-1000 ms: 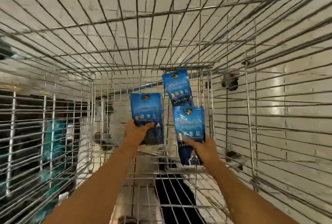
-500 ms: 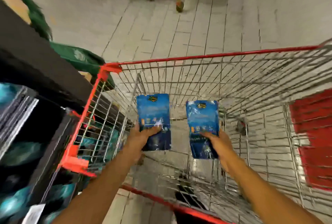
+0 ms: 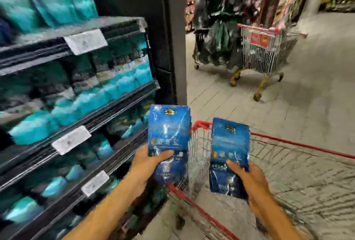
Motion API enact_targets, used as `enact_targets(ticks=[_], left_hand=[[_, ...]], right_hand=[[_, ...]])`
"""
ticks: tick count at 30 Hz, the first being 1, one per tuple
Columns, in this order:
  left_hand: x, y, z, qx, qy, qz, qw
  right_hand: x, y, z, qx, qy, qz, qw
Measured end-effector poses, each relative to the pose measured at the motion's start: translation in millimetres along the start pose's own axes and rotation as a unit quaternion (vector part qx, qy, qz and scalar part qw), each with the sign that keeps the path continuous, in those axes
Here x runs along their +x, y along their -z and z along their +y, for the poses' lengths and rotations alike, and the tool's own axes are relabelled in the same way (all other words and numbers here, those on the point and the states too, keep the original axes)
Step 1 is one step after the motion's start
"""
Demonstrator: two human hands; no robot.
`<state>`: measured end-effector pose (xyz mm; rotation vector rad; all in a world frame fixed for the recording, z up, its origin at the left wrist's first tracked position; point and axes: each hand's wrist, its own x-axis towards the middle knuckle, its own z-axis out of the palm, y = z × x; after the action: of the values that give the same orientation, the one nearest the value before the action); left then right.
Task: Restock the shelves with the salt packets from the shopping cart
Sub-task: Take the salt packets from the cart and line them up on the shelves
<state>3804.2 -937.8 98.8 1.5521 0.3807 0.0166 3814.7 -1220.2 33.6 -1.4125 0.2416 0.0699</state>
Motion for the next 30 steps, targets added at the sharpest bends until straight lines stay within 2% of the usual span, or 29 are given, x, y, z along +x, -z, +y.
enact_targets(ticks=[7, 10, 15, 23, 30], left_hand=[[-62.9, 92.3, 68.4, -0.014, -0.099, 0.088, 0.991], [-86.2, 121.9, 90.8, -0.028, -0.135, 0.13, 0.982], [-123.5, 168.7, 119.7, -0.054, -0.198, 0.209, 0.956], [-171.6, 252.5, 175.5, -0.033, -0.292, 0.342, 0.892], [-181.9, 330.0, 241.6, 0.013, -0.339, 0.444, 0.829]], right_hand=[[-33.6, -114.6, -76.9, 0.004, 0.1, -0.132, 0.986], [-44.1, -157.4, -101.4, 0.009, 0.146, -0.198, 0.969], [-57.0, -225.6, -138.9, 0.034, 0.17, -0.321, 0.931], [-88.6, -344.9, -201.7, 0.07, 0.194, -0.461, 0.863], [-117.2, -460.6, -252.0, 0.107, 0.216, -0.524, 0.817]])
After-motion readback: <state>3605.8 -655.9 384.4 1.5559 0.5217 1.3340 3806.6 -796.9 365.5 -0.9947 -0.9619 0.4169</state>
